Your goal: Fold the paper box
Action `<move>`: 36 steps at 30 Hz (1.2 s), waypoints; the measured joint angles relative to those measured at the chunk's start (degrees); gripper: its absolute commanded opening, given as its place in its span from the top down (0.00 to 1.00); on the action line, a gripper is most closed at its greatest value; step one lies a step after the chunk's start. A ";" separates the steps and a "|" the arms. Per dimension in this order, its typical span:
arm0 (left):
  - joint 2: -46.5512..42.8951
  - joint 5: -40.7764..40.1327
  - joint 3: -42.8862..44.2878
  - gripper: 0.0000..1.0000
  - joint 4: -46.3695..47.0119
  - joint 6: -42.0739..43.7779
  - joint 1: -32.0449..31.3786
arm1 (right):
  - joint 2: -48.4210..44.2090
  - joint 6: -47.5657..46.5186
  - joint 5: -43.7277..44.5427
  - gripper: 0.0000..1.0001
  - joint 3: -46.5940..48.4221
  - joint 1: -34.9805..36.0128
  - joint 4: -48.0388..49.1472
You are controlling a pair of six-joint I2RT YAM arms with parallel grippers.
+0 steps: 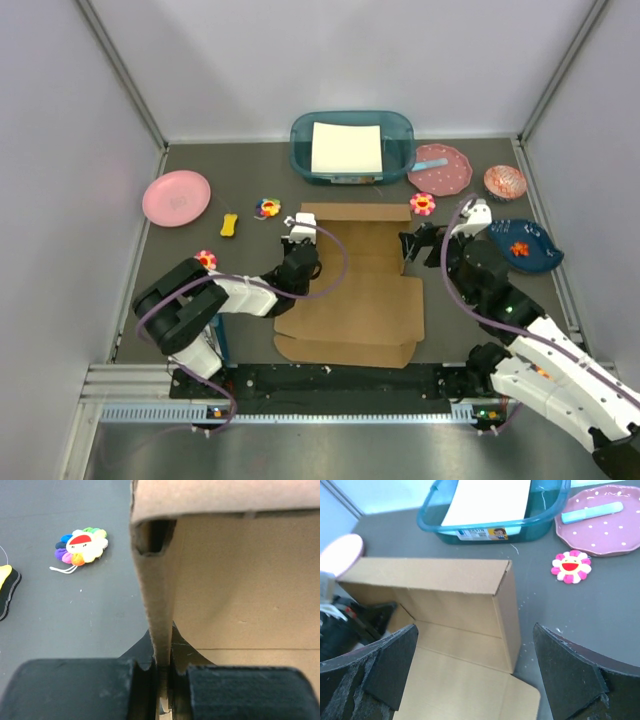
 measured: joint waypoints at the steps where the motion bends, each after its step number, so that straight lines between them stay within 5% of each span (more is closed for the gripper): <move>1: 0.35 -0.28 -1.03 1.00 2.56 0.44 -0.11 | -0.85 0.94 -0.07 0.01 0.20 -0.33 0.15; 10: 5.77 -1.14 -12.87 1.00 32.17 4.04 -1.46 | 8.70 8.96 -9.01 0.01 3.56 -10.01 0.48; 15: 9.75 -1.49 -14.78 1.00 41.31 5.88 -2.12 | 13.49 10.95 -14.03 0.01 3.74 -11.63 2.97; 30: 9.38 -0.98 -14.51 0.99 41.31 9.14 -2.49 | 19.19 12.31 -21.49 0.14 0.63 -14.80 14.10; 34: 8.74 -0.98 -13.92 0.87 39.50 9.55 -2.67 | 21.07 12.50 -21.59 0.24 -0.74 -15.54 18.36; 36: 8.13 -1.01 -13.60 0.73 38.05 9.90 -2.73 | 21.70 12.31 -21.62 0.28 -0.92 -15.54 19.89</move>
